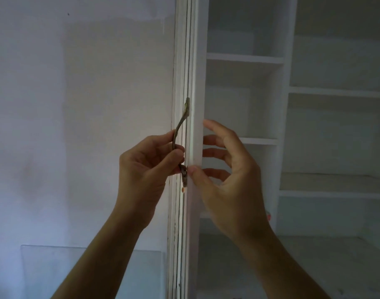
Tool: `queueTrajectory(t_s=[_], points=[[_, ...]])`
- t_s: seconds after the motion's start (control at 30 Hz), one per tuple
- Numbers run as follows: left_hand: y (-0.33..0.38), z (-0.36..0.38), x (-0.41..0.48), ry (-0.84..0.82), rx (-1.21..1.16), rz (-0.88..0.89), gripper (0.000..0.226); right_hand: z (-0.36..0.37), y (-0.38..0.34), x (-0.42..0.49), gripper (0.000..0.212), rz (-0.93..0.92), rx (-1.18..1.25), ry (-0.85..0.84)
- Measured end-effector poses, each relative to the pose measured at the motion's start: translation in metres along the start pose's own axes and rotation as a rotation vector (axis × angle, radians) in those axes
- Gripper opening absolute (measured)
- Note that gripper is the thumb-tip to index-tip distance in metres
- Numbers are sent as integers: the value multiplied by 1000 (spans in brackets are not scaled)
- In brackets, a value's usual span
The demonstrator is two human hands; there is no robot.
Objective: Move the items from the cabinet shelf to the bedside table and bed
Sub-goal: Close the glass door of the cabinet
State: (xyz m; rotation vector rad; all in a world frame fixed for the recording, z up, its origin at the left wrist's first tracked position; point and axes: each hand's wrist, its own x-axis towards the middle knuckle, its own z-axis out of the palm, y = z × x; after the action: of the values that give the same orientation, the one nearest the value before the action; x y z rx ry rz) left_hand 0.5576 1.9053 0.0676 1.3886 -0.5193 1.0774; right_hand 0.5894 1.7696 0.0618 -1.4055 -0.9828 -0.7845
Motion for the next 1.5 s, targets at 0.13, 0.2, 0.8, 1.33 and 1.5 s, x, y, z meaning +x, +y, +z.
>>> queueTrajectory(t_s=[0.13, 0.2, 0.8, 1.33, 1.5], points=[[-4, 17, 0, -17, 27, 28, 29, -17, 6, -1, 64, 20, 31, 18], [-7, 30, 1, -34, 32, 35, 29, -31, 10, -1, 64, 34, 47, 26], [-72, 171, 8, 7, 288, 81, 37, -151, 91, 18, 49, 109, -31, 158], [-139, 277, 27, 109, 412, 68, 44, -221, 200, 65, 61, 75, -233, 63], [-158, 289, 36, 80, 463, 82, 43, -226, 228, 76, 59, 63, -227, 98]])
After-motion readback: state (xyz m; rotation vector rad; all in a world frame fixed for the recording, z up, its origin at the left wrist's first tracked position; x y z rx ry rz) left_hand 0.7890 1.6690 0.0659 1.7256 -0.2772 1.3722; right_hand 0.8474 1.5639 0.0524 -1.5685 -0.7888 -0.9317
